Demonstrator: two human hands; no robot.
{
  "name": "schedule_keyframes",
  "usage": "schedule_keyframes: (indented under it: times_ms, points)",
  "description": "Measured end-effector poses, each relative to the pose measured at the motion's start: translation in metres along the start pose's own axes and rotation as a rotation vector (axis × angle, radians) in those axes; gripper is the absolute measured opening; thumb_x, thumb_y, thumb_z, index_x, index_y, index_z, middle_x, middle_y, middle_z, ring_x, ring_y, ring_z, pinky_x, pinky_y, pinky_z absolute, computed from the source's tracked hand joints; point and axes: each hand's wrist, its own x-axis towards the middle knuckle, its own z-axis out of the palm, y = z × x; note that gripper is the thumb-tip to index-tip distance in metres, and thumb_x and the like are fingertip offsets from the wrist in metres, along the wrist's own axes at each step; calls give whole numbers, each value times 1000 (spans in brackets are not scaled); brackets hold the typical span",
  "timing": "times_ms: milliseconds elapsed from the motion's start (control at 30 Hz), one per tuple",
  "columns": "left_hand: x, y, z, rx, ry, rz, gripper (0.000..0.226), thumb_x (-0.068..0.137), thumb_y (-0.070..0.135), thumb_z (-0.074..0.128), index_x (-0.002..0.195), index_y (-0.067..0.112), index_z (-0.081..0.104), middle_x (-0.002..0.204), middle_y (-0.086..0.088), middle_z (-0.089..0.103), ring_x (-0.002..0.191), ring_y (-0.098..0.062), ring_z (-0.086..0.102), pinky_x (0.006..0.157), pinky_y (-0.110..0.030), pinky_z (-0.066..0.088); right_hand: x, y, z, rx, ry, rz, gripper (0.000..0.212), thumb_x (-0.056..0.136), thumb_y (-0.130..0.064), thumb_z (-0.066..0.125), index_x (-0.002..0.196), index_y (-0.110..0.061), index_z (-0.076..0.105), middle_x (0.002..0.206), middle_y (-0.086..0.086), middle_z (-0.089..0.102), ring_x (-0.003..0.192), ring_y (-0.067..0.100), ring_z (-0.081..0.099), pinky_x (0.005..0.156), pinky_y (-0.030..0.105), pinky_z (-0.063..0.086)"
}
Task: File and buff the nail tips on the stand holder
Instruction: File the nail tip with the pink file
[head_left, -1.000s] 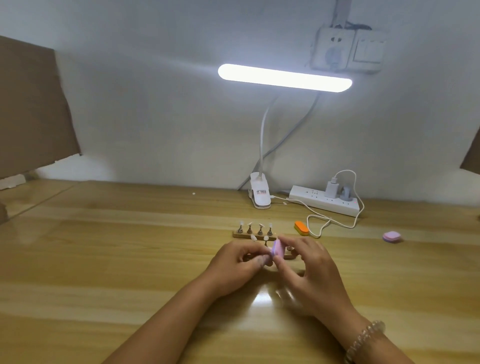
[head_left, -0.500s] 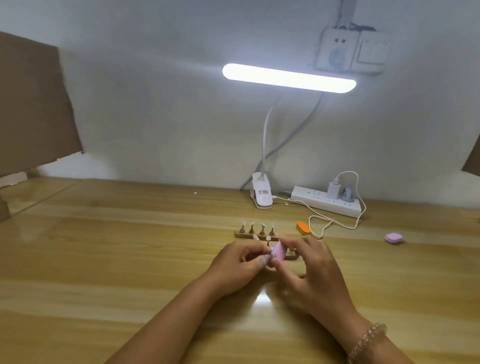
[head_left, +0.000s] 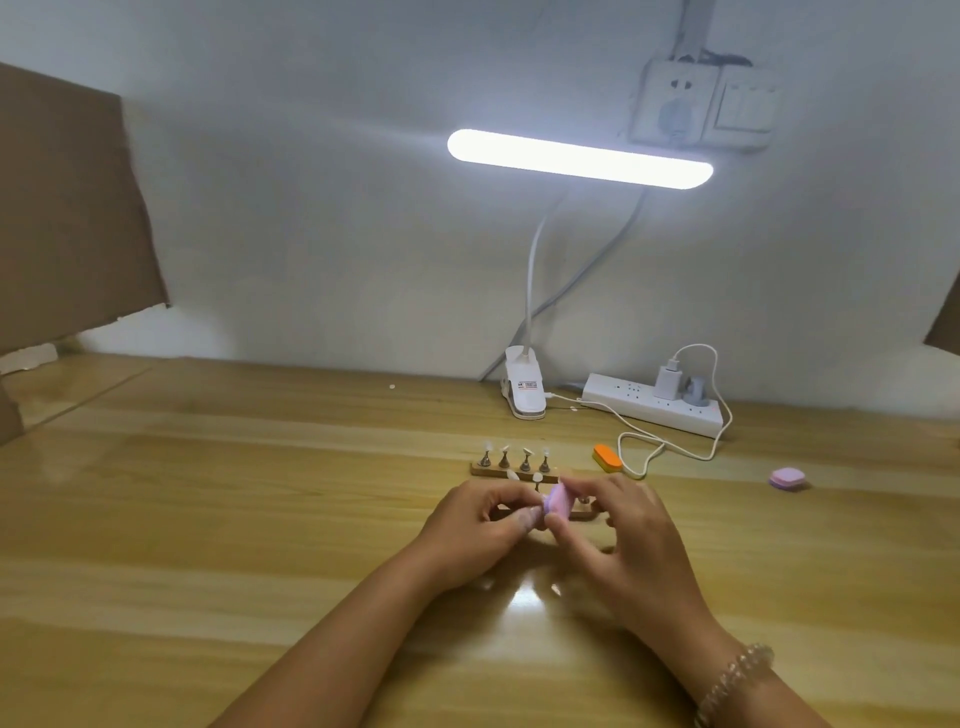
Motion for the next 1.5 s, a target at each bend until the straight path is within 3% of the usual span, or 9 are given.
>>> schedule_keyframes:
  times_ms: [333,667,833,933,1067,1167,1300,1433,1500]
  points:
    - [3,-3,0,-37,16,-16,16,97,12,61,99,16,77,83,9,68,64,2,57,63,-21,45,-3,-4,4,16,-17,-60,30,80,-35,78,106,-24,69,104,-15,62,96,10,58,74,26,50]
    - [3,-4,1,-58,12,-10,17,94,14,66,91,27,77,78,12,68,63,3,56,61,-22,46,0,2,3,20,14,34,27,82,-35,75,106,-25,69,103,-15,63,94,12,59,74,32,51]
    - [4,-5,0,-44,4,-10,18,94,9,65,95,22,78,74,17,67,61,5,56,62,-19,44,-2,-3,3,45,-53,-47,34,83,-47,67,111,-28,68,106,-17,60,93,2,57,72,16,44]
    - [3,-3,1,-59,8,-1,14,94,15,67,94,23,78,75,15,67,59,6,54,59,-20,44,1,2,1,16,11,49,28,84,-36,73,110,-27,68,105,-16,62,97,10,59,80,24,47]
    - [2,-3,0,-63,-8,0,21,97,8,59,98,20,77,82,2,70,67,-6,58,61,-27,48,-4,-5,2,52,-70,-59,34,84,-39,72,116,-29,67,108,-18,61,93,3,57,72,13,43]
    - [2,-4,1,-73,4,-7,24,98,12,59,92,29,76,84,5,71,66,-8,58,61,-32,50,1,0,1,44,-25,37,33,84,-32,73,116,-26,67,108,-14,63,94,11,60,79,29,50]
    - [2,-4,0,-55,-1,-6,25,100,10,54,104,22,76,85,2,71,66,-12,59,61,-37,51,-4,-6,2,28,-66,-68,39,83,-25,76,120,-28,65,113,-17,61,91,3,56,71,12,41]
    - [2,-4,1,-43,9,-17,23,99,15,57,99,28,76,85,6,70,61,-12,58,62,-45,54,0,-1,1,37,-26,24,36,83,-25,76,117,-27,66,110,-17,63,92,11,59,69,23,46]
    - [1,-3,1,-47,-6,-5,26,99,11,54,101,25,76,83,6,69,62,-13,57,62,-38,50,-3,-3,2,21,-49,-43,39,83,-25,76,120,-27,65,113,-17,61,92,7,59,69,16,45]
